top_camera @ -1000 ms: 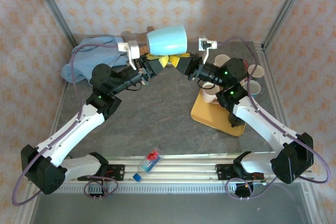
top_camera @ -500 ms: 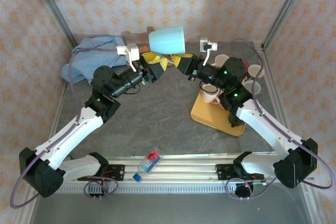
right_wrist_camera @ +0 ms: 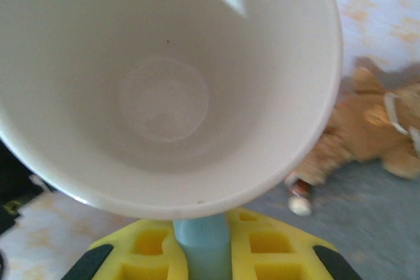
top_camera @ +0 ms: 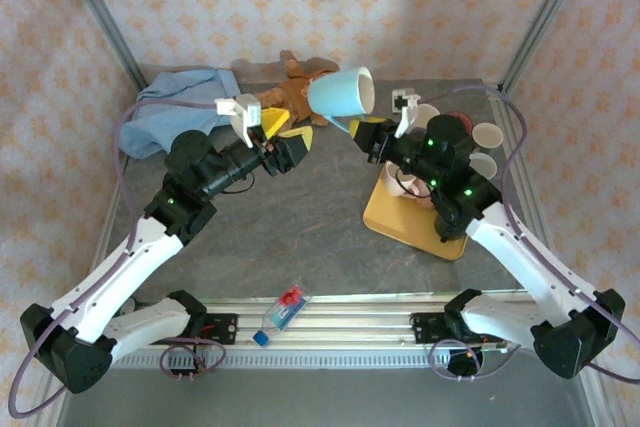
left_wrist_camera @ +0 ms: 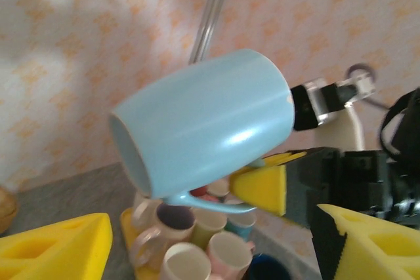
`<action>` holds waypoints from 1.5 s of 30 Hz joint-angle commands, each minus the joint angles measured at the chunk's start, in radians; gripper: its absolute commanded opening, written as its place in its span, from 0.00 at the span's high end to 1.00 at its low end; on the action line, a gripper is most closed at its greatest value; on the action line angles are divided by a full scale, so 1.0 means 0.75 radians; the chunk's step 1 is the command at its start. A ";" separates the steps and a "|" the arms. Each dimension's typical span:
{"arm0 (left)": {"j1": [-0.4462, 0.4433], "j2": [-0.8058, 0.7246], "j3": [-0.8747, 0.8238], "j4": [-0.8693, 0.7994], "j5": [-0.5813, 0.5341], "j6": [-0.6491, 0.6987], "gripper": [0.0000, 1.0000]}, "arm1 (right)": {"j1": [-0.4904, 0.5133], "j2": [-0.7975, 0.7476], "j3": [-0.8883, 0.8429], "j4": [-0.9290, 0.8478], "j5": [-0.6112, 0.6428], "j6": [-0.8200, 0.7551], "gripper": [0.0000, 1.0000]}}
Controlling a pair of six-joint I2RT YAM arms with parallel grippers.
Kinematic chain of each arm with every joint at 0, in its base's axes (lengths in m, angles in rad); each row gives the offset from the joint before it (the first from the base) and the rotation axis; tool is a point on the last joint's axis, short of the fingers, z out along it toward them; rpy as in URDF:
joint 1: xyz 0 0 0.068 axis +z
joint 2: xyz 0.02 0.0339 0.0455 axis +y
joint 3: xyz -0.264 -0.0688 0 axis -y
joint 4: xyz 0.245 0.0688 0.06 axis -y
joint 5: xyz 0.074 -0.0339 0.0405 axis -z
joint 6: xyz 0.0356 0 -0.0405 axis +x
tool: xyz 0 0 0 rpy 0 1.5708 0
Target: Turn the mug right side up
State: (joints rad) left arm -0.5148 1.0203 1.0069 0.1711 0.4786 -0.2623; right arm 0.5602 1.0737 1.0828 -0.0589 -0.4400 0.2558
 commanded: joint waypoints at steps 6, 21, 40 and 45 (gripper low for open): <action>0.013 0.028 0.094 -0.407 -0.102 0.364 0.09 | -0.001 -0.186 0.040 -0.475 0.301 -0.275 1.00; 0.013 0.103 0.023 -0.460 0.001 0.469 0.00 | -0.002 -0.324 -0.142 -0.850 0.510 -0.169 1.00; 0.009 0.224 -0.080 -0.484 0.121 0.516 0.00 | -0.002 -0.239 -0.341 -0.907 0.622 0.016 1.00; 0.008 0.225 -0.092 -0.507 0.125 0.510 0.00 | -0.002 -0.151 -0.364 -0.892 0.660 0.006 1.00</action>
State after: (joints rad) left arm -0.5098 1.1877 0.9504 -0.1955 0.5499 0.1066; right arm 0.5598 0.9497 0.8001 -0.7906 -0.0116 0.2474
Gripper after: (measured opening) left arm 0.998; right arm 0.133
